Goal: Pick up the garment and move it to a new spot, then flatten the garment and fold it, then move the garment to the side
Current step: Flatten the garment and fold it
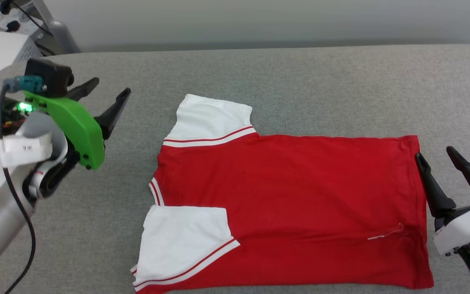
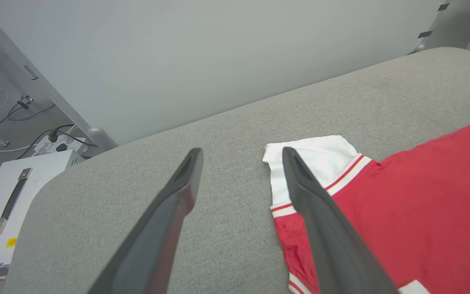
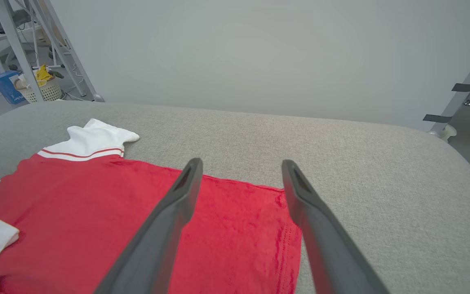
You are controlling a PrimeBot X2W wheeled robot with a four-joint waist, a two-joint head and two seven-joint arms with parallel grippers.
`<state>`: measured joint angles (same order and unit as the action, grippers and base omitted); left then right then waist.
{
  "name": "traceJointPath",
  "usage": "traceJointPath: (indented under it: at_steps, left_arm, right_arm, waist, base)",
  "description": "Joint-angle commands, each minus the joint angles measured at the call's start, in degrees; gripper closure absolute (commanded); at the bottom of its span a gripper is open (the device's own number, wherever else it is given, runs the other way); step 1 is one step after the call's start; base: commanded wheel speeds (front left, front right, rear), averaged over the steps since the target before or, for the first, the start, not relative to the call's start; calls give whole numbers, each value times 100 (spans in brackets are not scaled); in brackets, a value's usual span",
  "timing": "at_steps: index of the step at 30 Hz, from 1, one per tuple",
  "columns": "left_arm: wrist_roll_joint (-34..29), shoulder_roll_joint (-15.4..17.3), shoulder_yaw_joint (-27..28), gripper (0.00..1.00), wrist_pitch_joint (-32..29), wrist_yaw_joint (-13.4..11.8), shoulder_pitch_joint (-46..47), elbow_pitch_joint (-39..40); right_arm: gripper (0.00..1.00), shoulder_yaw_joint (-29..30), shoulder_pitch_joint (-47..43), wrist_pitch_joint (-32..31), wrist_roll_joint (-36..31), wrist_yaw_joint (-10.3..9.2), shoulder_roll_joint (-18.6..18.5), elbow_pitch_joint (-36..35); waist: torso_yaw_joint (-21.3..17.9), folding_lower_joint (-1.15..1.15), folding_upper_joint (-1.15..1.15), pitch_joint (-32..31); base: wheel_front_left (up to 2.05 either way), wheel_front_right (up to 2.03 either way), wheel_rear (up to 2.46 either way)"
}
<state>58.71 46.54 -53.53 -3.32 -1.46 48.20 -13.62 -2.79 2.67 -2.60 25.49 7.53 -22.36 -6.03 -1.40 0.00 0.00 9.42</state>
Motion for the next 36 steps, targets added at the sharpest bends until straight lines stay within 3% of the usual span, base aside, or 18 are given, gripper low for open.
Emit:
traceJointPath:
  at_steps: [1,7,17,26,32,33,34,36]
  left_arm:
    - [-17,-141,2,0,-149,138,331,-205]
    - [39,-584,-218,0,-1360,641,1499,-1139]
    - [446,-1221,-745,0,-3505,876,2765,-2072]
    - [390,-1323,-1092,0,-3950,892,3051,-2815]
    - [460,-1261,-1491,0,-4213,893,2863,-2821]
    - [451,-1241,-1548,56,-4239,893,2849,-2792]
    - [451,-1216,-1607,100,-4264,893,2828,-2747]
    - [481,-1164,-1654,100,-4183,893,2805,-2665]
  right_arm:
    - [0,-40,153,72,-73,-4,41,-34]
    - [0,-249,514,182,-142,-4,136,25]
    - [0,-623,1154,432,-188,-4,166,230]
    - [0,-934,1593,632,-176,-4,213,462]
    - [0,-1000,1701,770,-98,-4,155,661]
    - [0,-997,1710,778,-88,-4,141,680]
    - [0,-986,1724,785,-83,-4,121,700]
    - [0,-958,1764,803,-102,-4,93,712]
  waist:
    - [-253,0,0,383]
    - [-503,0,0,956]
    - [-846,0,0,1757]
    - [-1135,0,0,2206]
    - [-1179,0,0,2257]
    - [-1174,0,0,2250]
    - [-1162,0,0,2233]
    - [-1142,0,0,2181]
  base:
    - [0,0,0]
    - [0,0,0]
    - [0,0,0]
    - [0,0,0]
    - [0,0,0]
    - [0,0,0]
    - [0,0,0]
    - [0,0,0]
